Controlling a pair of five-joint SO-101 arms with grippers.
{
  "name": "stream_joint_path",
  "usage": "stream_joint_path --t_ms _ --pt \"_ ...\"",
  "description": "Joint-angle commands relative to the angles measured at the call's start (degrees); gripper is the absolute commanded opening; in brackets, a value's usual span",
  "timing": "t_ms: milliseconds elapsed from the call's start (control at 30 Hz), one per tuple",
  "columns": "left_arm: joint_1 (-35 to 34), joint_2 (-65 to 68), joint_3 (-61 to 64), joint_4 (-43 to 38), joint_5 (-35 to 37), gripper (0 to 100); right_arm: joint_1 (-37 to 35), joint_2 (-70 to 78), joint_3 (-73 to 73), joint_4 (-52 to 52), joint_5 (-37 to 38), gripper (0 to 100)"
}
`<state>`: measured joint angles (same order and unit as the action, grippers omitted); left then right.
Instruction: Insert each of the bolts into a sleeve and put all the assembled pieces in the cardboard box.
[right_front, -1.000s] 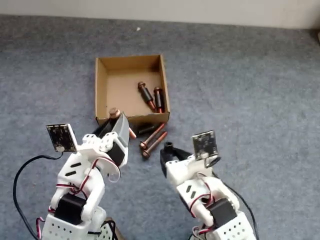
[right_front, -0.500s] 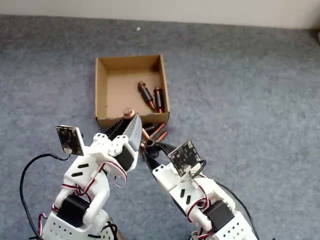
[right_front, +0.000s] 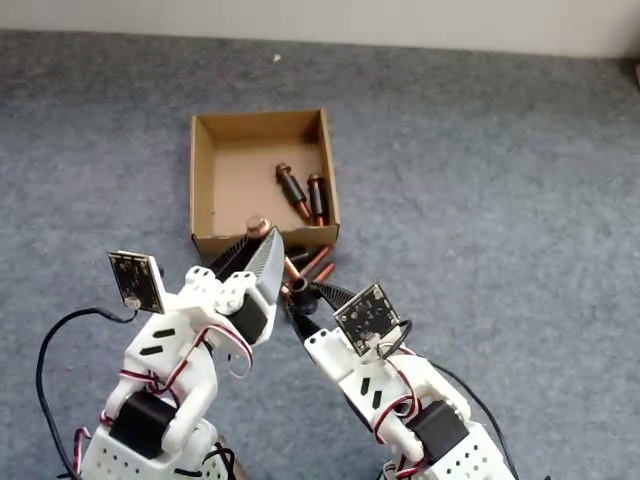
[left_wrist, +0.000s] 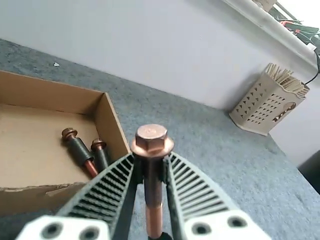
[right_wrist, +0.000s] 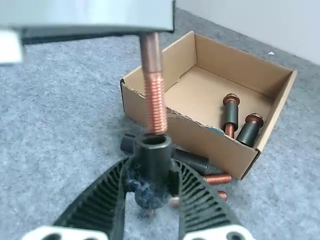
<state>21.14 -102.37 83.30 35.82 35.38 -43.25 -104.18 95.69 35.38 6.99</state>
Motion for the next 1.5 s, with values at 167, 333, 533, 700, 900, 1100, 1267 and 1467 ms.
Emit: stream_joint_path --t_ms 167,333,533,700,900,1100,1267,1467 --pt "5.8 0.0 -4.7 7.0 -0.5 1 -0.6 -1.0 7.7 -1.7 0.6 0.5" --pt "5.8 0.0 -2.5 5.0 -0.5 1 -0.9 -1.0 7.7 -1.7 0.6 0.5" --pt "5.9 0.0 0.2 2.9 -0.5 1 -0.9 -1.0 7.7 -1.7 0.7 0.5" --pt "6.3 0.0 0.4 3.1 -0.5 1 -0.8 -1.0 7.7 -1.6 0.7 0.5" --pt "6.3 0.0 0.4 3.1 -0.5 1 -0.9 -1.0 7.7 -1.5 0.7 0.5" --pt "6.3 0.0 0.4 3.0 -0.2 1 -0.9 -1.0 7.7 -1.5 0.8 0.5" --pt "6.3 0.0 1.8 0.3 -0.1 1 -0.6 -1.0 7.7 -1.5 0.8 0.5" --pt "6.3 0.0 2.7 -1.1 -0.1 1 0.2 -1.0 7.7 -1.5 0.8 0.5"
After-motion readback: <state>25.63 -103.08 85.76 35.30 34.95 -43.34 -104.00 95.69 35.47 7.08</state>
